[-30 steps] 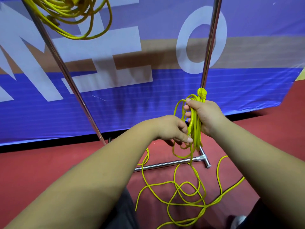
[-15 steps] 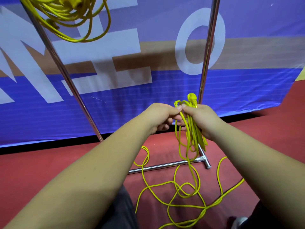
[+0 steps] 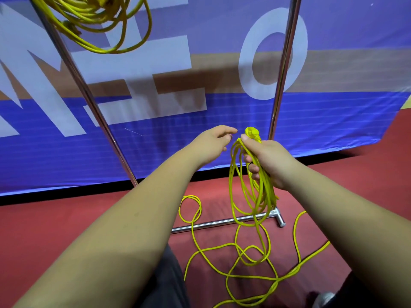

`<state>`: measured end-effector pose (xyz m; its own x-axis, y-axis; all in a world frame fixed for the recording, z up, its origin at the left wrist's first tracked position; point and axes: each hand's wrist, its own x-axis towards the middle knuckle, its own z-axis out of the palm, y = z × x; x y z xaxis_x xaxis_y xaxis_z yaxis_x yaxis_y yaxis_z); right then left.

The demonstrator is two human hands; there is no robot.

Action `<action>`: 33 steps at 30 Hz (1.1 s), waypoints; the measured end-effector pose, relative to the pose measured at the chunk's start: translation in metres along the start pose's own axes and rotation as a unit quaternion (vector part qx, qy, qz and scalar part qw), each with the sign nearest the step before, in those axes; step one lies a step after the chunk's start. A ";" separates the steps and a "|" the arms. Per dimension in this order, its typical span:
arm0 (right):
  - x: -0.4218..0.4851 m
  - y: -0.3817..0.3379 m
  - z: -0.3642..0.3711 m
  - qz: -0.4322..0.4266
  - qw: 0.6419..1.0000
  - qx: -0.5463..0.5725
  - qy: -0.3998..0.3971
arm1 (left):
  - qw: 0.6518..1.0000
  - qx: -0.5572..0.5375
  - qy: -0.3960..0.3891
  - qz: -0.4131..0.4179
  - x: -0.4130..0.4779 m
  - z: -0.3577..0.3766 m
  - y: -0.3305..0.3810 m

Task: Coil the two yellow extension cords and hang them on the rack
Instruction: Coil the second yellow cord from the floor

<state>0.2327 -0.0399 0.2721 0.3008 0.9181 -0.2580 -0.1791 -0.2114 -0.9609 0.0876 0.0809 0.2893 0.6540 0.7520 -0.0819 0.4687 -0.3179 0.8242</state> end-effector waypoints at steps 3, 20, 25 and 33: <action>-0.003 -0.007 -0.002 0.005 1.000 0.002 -0.022 | 0.995 0.064 -0.070 0.024 0.005 0.000 -0.008; -0.004 -0.028 -0.021 0.047 0.996 -0.054 -0.058 | 0.998 0.045 0.018 0.025 0.029 0.011 0.000; 0.001 -0.029 -0.034 0.057 0.995 -0.069 -0.054 | 1.000 0.001 0.018 -0.006 0.034 0.018 0.004; -0.001 -0.035 -0.037 0.039 0.985 0.078 -0.146 | 0.993 -0.113 0.026 -0.026 0.036 0.016 0.007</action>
<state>0.2734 -0.0458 0.3019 0.0013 0.9634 -0.2682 -0.3404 -0.2518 -0.9059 0.1239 0.0966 0.2827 0.5974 0.7952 -0.1038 0.3519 -0.1436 0.9250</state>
